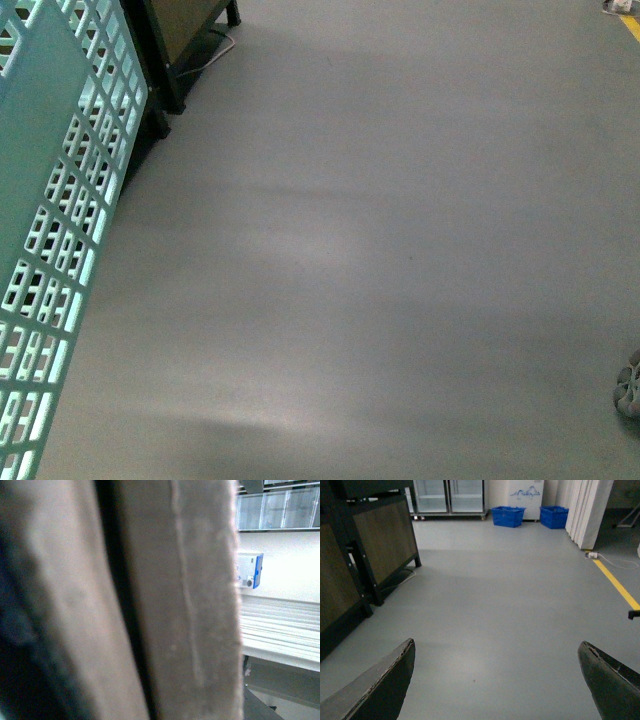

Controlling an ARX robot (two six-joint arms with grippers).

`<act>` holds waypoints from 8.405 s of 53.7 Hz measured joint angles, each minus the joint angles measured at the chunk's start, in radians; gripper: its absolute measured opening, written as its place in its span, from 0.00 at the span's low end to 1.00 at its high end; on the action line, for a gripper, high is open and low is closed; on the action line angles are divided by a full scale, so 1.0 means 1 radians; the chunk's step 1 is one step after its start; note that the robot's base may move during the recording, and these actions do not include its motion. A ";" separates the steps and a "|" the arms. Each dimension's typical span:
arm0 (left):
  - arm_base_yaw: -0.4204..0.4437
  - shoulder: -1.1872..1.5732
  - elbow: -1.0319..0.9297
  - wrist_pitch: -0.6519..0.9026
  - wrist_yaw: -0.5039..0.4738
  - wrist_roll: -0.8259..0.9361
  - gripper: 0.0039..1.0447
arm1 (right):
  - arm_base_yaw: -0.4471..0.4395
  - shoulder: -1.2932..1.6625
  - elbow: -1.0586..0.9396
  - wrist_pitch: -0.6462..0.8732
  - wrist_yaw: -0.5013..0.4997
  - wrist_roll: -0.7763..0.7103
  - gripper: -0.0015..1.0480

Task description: Pick mango and avocado into basket

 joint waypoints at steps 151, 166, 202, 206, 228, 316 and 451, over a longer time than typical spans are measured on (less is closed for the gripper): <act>-0.005 -0.002 0.006 -0.001 -0.002 -0.003 0.24 | 0.000 0.000 0.000 0.000 0.000 0.000 0.92; -0.005 -0.002 0.008 -0.001 -0.002 -0.003 0.24 | 0.000 0.000 0.000 0.000 0.001 0.000 0.92; -0.004 -0.002 0.010 -0.001 -0.002 -0.003 0.24 | 0.000 0.000 0.000 0.000 -0.001 0.000 0.92; -0.004 -0.002 0.010 -0.001 -0.003 -0.003 0.24 | 0.000 -0.001 0.000 0.000 0.000 0.000 0.92; -0.004 -0.002 0.010 -0.001 -0.002 -0.003 0.24 | 0.000 0.000 0.000 0.000 0.001 0.000 0.92; -0.002 -0.003 0.010 -0.001 0.012 -0.004 0.13 | -0.001 0.000 0.000 0.000 -0.003 0.000 0.92; -0.547 0.834 0.651 -0.075 0.260 0.608 0.13 | -0.412 2.105 1.055 0.312 -0.031 -0.526 0.92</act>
